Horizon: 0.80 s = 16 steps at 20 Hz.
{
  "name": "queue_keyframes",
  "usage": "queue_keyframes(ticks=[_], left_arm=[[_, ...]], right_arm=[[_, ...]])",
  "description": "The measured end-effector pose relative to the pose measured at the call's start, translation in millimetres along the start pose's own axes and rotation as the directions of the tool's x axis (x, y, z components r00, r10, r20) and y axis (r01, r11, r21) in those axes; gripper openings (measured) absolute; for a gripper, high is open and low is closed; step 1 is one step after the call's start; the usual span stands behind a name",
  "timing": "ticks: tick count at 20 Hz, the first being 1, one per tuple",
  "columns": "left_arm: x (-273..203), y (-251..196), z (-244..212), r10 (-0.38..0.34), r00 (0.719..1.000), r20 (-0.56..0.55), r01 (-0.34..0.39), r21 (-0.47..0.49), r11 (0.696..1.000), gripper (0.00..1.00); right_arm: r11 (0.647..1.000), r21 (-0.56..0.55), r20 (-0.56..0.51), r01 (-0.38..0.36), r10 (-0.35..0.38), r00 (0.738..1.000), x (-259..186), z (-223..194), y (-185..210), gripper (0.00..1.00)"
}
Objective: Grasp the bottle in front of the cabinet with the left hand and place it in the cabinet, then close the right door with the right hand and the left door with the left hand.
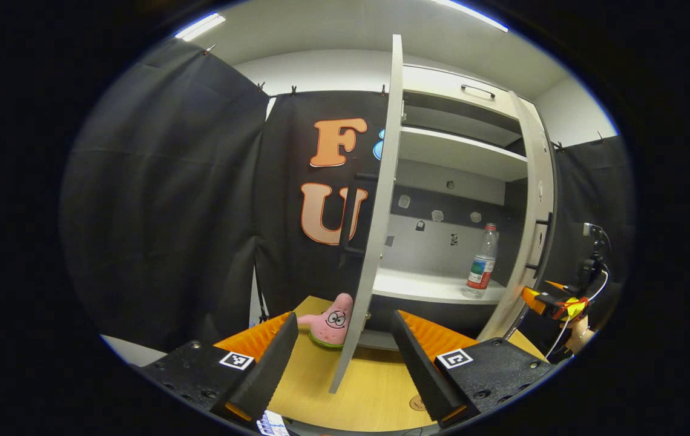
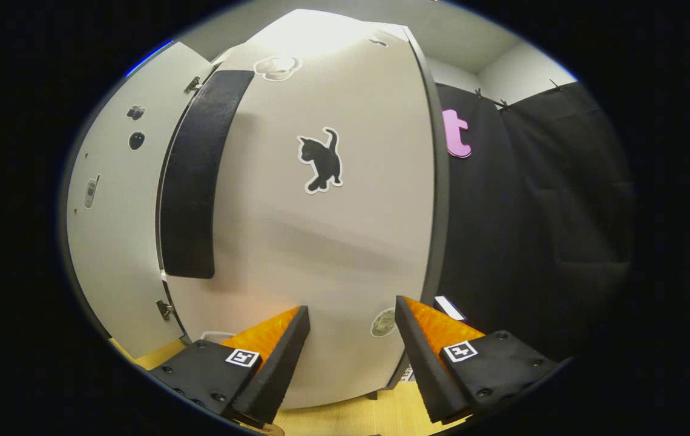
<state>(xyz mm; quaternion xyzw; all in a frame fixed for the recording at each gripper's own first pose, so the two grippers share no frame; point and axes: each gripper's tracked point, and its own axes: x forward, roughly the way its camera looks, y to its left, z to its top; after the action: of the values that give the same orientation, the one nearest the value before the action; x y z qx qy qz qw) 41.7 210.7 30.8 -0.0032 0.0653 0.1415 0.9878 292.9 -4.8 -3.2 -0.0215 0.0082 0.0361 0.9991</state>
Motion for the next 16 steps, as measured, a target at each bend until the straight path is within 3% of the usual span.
queue_keyframes(ticks=[8, 16], left_arm=[[27, 35, -5, 0.064, 0.998, -0.001, -0.064, 0.006, 0.998, 0.95], [67, 46, -17, 0.058, 0.998, -0.032, -0.057, 0.017, 0.998, 0.95]], right_arm=[[0.999, 0.022, -0.01, 0.025, -0.024, 1.0, 5, -2, 3, 0.94], [0.998, -0.009, 0.002, 0.068, -0.068, 0.998, -3, 1, 4, 0.94]])
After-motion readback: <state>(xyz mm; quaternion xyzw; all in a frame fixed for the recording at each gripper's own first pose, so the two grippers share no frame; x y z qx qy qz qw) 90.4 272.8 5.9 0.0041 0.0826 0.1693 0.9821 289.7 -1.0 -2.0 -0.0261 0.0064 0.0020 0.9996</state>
